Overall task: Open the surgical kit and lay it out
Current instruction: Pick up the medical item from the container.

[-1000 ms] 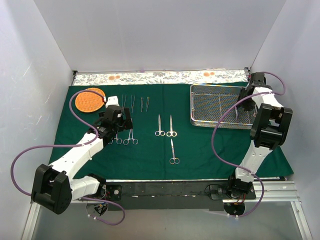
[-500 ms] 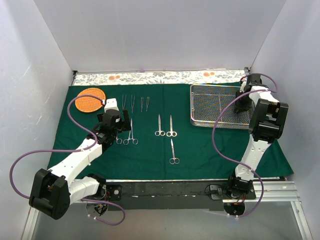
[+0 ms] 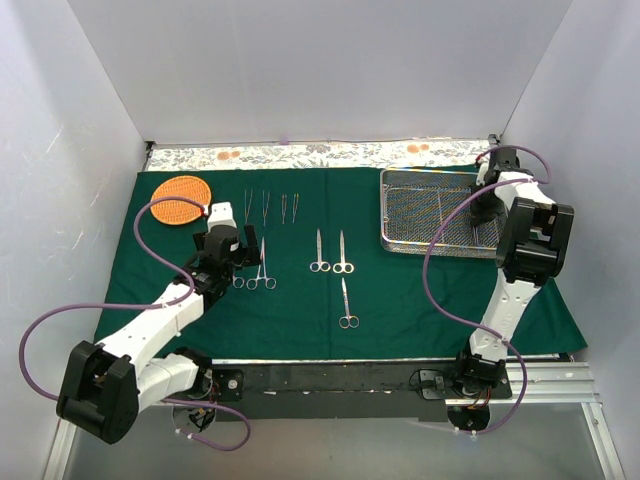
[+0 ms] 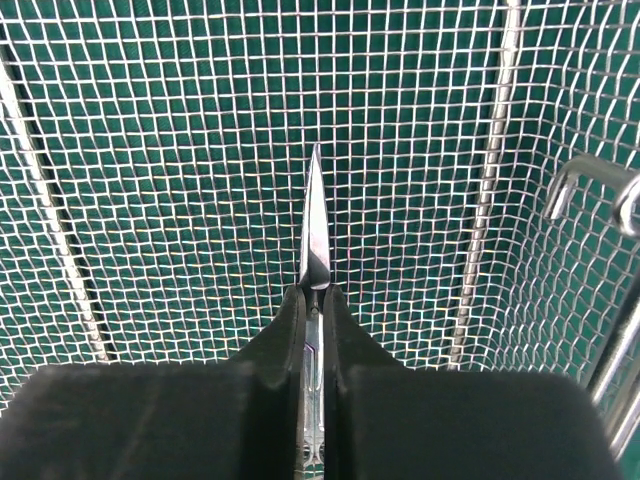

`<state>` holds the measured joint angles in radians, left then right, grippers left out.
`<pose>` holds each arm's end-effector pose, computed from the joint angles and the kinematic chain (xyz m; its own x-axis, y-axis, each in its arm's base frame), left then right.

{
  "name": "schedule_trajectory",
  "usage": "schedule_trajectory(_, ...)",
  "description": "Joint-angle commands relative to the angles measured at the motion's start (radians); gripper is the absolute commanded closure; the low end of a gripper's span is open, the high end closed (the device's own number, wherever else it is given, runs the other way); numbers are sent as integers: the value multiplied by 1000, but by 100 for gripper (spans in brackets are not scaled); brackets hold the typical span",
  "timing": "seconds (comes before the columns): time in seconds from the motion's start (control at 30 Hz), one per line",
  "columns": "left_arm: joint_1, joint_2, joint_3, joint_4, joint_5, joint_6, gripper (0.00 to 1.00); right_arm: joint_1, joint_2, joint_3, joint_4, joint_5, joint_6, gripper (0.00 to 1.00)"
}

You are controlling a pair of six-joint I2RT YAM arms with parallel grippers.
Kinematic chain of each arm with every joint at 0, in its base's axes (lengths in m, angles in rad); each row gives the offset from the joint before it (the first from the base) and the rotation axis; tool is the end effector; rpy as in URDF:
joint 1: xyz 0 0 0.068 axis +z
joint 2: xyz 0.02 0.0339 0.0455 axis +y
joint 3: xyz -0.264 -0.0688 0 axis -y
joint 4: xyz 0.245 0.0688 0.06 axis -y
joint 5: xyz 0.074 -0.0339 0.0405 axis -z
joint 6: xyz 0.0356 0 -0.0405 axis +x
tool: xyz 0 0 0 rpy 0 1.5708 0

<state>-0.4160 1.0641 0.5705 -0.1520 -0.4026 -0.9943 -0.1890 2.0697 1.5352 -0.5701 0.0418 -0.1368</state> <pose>0.2081 -0.0767 0.2169 -0.3717 -0.6791 -0.6330 -0.4148 0.7315 -0.5411 0.4289 -0.0836 0.1743 -0.8973 0.0329 -0.4402 0.0846 0.9916 -0.0983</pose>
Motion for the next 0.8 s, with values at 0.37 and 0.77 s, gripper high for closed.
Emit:
schedule_trajectory(0.37,2,-69,-47,108,-56,34,14,101,-163,57,-27,56,19,99)
schedule_trajectory(0.77,3,-78,-50,121,-91,29,14,301,-307,137,-195,79,271,99)
